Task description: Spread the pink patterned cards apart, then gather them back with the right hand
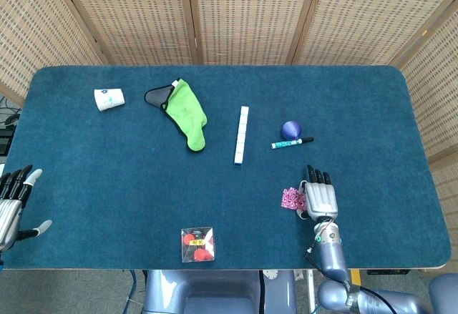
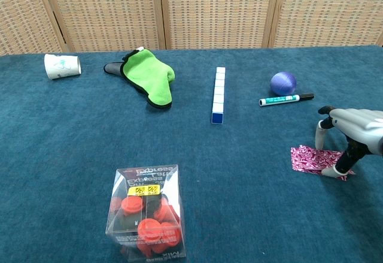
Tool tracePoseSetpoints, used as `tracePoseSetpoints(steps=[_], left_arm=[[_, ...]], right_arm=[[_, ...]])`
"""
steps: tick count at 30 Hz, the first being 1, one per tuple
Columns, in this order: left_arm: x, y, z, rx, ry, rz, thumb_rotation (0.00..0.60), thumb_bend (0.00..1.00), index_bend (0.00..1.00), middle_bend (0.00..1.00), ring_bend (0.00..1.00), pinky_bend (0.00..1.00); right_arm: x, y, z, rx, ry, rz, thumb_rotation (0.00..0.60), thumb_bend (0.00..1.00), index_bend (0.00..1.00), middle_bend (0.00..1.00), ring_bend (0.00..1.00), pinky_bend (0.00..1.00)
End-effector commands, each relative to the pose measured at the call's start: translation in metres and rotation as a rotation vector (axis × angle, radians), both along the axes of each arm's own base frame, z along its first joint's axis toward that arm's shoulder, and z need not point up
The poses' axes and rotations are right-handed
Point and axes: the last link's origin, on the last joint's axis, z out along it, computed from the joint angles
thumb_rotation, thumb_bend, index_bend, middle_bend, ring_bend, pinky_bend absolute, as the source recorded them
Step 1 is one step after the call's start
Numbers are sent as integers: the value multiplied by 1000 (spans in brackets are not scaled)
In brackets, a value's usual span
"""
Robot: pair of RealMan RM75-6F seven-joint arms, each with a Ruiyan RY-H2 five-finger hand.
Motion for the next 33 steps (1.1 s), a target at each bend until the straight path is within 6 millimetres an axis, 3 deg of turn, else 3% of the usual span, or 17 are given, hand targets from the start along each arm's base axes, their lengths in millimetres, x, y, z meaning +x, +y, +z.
tracePoseSetpoints(steps=[1,10,18,33], left_arm=[[0,0,0,0,0,0,600,0,0,0,0,0],[0,0,0,0,0,0,600,0,0,0,0,0],[0,0,0,1,0,1,600,0,0,0,0,0],[0,0,0,0,-3,0,600,0,0,0,0,0]], right_arm=[[1,-2,0,-6,2,0,600,260,450,13,0,57],[0,-3,1,-11,3,-3,600,260,449,13,0,57],[1,-2,1,3,-11,-2,600,234,334,0,0,57],[11,0,6,0,-38,19,600,208,312,0,0,57]])
